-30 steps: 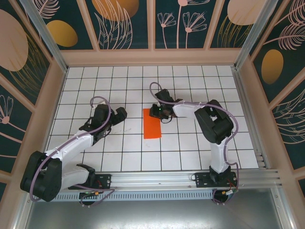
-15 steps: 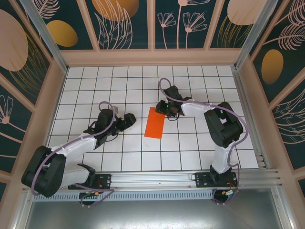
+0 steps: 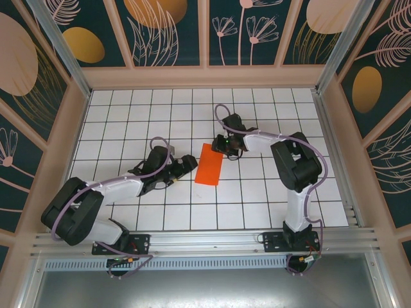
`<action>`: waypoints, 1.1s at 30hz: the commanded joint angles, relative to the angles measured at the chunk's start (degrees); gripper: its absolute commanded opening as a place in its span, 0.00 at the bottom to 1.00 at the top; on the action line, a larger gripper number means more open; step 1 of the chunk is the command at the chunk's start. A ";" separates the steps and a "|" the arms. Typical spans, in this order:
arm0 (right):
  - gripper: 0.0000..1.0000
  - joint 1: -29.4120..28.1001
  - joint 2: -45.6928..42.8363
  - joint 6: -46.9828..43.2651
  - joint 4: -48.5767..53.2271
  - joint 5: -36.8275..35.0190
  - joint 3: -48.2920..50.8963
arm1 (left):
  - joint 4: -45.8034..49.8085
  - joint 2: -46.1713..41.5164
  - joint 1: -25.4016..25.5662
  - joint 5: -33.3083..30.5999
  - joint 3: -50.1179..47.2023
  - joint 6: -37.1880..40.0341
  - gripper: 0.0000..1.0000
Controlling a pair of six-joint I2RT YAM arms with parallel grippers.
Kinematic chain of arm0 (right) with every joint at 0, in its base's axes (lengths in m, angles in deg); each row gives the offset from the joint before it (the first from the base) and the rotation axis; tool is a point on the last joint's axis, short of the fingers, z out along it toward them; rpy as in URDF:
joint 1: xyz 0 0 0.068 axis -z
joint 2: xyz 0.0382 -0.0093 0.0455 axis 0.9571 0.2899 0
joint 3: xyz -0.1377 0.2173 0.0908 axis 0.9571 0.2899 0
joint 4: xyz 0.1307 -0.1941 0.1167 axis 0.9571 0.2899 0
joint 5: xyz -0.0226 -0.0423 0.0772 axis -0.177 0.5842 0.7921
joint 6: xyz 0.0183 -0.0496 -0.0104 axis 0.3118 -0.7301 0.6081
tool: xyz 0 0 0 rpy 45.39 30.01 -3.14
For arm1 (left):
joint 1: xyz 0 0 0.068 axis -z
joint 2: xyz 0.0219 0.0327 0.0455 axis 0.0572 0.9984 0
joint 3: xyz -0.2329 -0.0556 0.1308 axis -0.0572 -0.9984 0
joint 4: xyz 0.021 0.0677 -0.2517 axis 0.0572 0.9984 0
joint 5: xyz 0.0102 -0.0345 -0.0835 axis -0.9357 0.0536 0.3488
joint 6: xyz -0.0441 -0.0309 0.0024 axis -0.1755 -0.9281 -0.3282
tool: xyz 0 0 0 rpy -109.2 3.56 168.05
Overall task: Fold a paper plane with a square sheet of paper (pick it up from the middle)
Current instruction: Fold the triangle a second time at the center of the table.
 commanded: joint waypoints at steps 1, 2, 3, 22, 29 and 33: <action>0.32 1.72 0.83 -1.31 0.09 1.15 2.30 | -1.69 1.03 1.09 1.57 1.38 -2.15 0.98; 0.32 2.00 0.85 -1.29 -0.23 1.50 2.72 | -1.77 1.14 1.42 1.76 1.30 -2.46 0.99; 0.32 2.17 0.86 -1.33 -0.56 1.85 3.19 | -1.86 1.41 1.72 2.06 1.32 -2.74 0.99; 0.29 3.10 1.53 -1.55 -2.68 4.73 5.36 | -3.24 9.33 4.42 5.12 5.06 -4.88 0.79; 0.29 3.17 1.58 -1.55 -2.90 4.82 5.71 | -0.18 10.98 4.50 4.56 6.78 -3.57 0.80; 0.28 3.21 1.54 -1.55 -2.98 4.77 5.88 | 0.38 11.91 4.63 4.29 7.00 -4.11 0.80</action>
